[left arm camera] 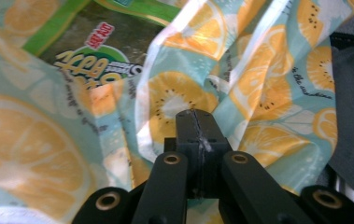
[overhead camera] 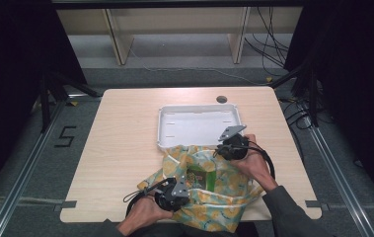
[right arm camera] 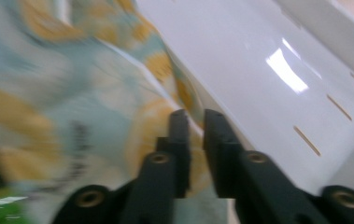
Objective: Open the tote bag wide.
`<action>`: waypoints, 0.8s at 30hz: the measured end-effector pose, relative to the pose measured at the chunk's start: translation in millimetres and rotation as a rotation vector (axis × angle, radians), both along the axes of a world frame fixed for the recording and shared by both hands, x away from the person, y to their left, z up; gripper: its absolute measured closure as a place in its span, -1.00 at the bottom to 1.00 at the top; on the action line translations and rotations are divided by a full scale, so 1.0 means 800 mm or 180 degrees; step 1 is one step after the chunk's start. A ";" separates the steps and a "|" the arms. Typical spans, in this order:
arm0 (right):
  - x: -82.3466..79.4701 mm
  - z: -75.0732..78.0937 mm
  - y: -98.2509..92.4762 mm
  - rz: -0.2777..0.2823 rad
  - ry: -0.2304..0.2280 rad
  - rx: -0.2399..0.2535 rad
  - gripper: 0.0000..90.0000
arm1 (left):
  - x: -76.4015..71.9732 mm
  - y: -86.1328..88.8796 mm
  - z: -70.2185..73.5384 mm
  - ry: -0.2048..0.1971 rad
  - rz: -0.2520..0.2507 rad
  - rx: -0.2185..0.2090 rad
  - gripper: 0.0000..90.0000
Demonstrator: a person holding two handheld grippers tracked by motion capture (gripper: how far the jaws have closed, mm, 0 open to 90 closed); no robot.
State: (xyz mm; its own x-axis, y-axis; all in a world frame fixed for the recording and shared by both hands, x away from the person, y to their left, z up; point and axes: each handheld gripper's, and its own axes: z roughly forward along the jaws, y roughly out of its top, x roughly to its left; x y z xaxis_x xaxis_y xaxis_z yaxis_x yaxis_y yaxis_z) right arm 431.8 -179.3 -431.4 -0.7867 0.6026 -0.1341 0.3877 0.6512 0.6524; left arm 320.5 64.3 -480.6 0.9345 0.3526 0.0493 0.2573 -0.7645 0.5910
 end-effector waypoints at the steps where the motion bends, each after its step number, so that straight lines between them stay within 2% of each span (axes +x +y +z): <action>1: -0.005 0.005 0.001 0.0052 0.0087 0.0106 0.42 | 0.001 0.000 0.000 -0.0011 0.0013 0.0007 0.99; 2: -0.011 0.010 0.002 0.0233 0.0143 0.0182 0.35 | 0.002 0.000 0.000 -0.0010 0.0003 0.0004 0.99; 3: -0.011 0.010 0.002 0.0233 0.0143 0.0182 0.35 | 0.002 0.000 0.000 -0.0010 0.0003 0.0004 0.99; 5: -0.025 0.015 0.010 0.0348 0.0171 0.0311 0.17 | 0.002 0.000 0.000 -0.0014 0.0018 0.0004 0.99; 7: -0.032 0.011 0.021 0.0421 0.0214 0.0302 0.04 | 0.002 0.001 0.001 -0.0025 0.0023 -0.0007 0.99; 8: -0.035 0.006 0.031 0.0481 0.0234 0.0191 -0.07 | 0.002 0.001 0.002 -0.0026 0.0028 -0.0010 0.99; 9: -0.035 0.006 0.031 0.0481 0.0234 0.0191 -0.07 | 0.004 0.002 0.003 -0.0056 0.0016 -0.0013 0.99; 10: -0.036 0.001 0.040 0.0529 0.0308 0.0147 -0.08 | 0.003 0.002 0.003 -0.0065 0.0109 -0.0140 0.95; 11: -0.036 -0.001 0.042 0.0537 0.0271 0.0102 0.04 | 0.004 0.002 0.005 -0.0096 0.0126 -0.0154 0.86; 12: -0.037 -0.002 0.044 0.0562 0.0287 0.0045 0.30 | 0.004 0.002 0.007 -0.0130 0.0181 -0.0235 0.71; 13: -0.036 -0.003 0.046 0.0600 0.0279 -0.0012 0.55 | 0.005 0.002 0.010 -0.0201 0.0205 -0.0258 0.55; 14: -0.036 -0.003 0.046 0.0600 0.0279 -0.0012 0.55 | 0.005 0.002 0.010 -0.0201 0.0205 -0.0258 0.50; 15: -0.033 -0.003 0.048 0.0557 0.0225 -0.0056 0.87 | 0.006 -0.003 0.016 -0.0247 0.0194 -0.0360 0.39; 16: -0.033 -0.003 0.048 0.0557 0.0225 -0.0056 0.87 | 0.006 -0.003 0.016 -0.0247 0.0194 -0.0360 0.27; 17: -0.032 -0.003 0.048 0.0566 0.0197 -0.0072 0.93 | 0.009 -0.008 0.018 -0.0303 0.0173 -0.0465 0.27; 18: -0.032 -0.002 0.050 0.0502 0.0240 -0.0084 0.99 | 0.012 -0.013 0.020 -0.0263 0.0211 -0.0541 0.10; 19: -0.028 -0.002 0.050 0.0570 0.0168 -0.0089 1.00 | 0.015 -0.019 0.020 -0.0218 0.0188 -0.0560 0.02; 20: -0.028 -0.001 0.050 0.0531 0.0207 -0.0073 1.00 | 0.018 -0.025 0.018 -0.0125 0.0225 -0.0570 -0.06; 21: -0.026 -0.001 0.051 0.0549 0.0169 -0.0070 1.00 | 0.024 -0.031 0.015 -0.0090 0.0249 -0.0528 -0.09; 22: -0.026 -0.002 0.052 0.0578 0.0160 -0.0080 1.00 | 0.032 -0.036 0.011 -0.0102 0.0227 -0.0427 -0.08; 23: -0.025 -0.002 0.053 0.0555 0.0158 -0.0093 1.00 | 0.036 -0.040 0.005 -0.0034 0.0234 -0.0405 0.26; 24: -0.026 -0.002 0.053 0.0521 0.0174 -0.0100 1.00 | 0.040 -0.042 0.000 0.0099 0.0116 -0.0241 0.40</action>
